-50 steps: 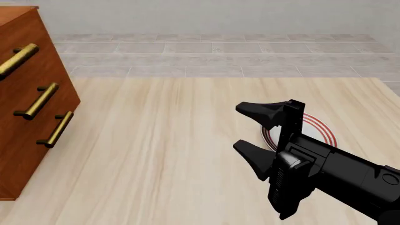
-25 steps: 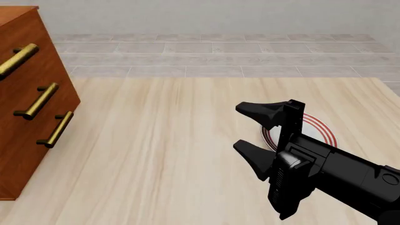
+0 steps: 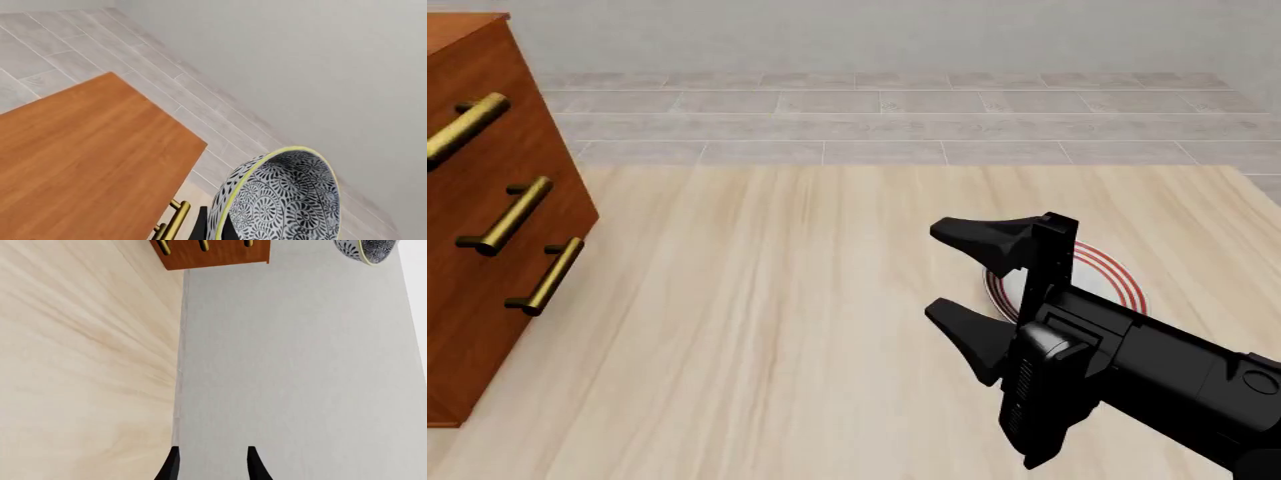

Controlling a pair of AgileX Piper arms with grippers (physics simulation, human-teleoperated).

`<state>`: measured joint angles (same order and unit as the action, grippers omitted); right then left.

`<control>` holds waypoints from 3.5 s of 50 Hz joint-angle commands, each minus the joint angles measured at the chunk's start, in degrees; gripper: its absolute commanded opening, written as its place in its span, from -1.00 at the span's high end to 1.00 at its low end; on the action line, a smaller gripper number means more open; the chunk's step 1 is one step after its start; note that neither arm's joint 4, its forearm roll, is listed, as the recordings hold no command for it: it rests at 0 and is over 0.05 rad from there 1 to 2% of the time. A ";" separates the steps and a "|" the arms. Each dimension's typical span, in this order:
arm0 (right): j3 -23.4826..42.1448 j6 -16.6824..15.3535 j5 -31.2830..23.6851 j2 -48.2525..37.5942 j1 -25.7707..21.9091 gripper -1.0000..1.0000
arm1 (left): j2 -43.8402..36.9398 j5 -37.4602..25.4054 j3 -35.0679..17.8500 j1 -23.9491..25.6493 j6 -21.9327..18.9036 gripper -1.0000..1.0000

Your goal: Put the bowl on top of the cabinet.

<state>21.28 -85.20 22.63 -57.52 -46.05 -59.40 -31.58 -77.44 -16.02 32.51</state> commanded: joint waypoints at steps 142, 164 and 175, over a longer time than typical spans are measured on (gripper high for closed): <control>-0.01 0.01 0.00 0.01 0.01 -1.00 | -11.12 6.67 2.53 -20.28 -10.76 -1.00; -0.01 0.01 0.00 0.01 0.01 -1.00 | -10.57 5.22 0.95 -19.43 -10.83 -1.00; -0.01 0.01 0.00 0.01 0.01 -1.00 | -9.99 4.09 -0.25 -18.86 -10.88 -1.00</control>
<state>21.28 -85.20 22.63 -57.52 -46.05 -69.52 -24.84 -75.78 -35.67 22.60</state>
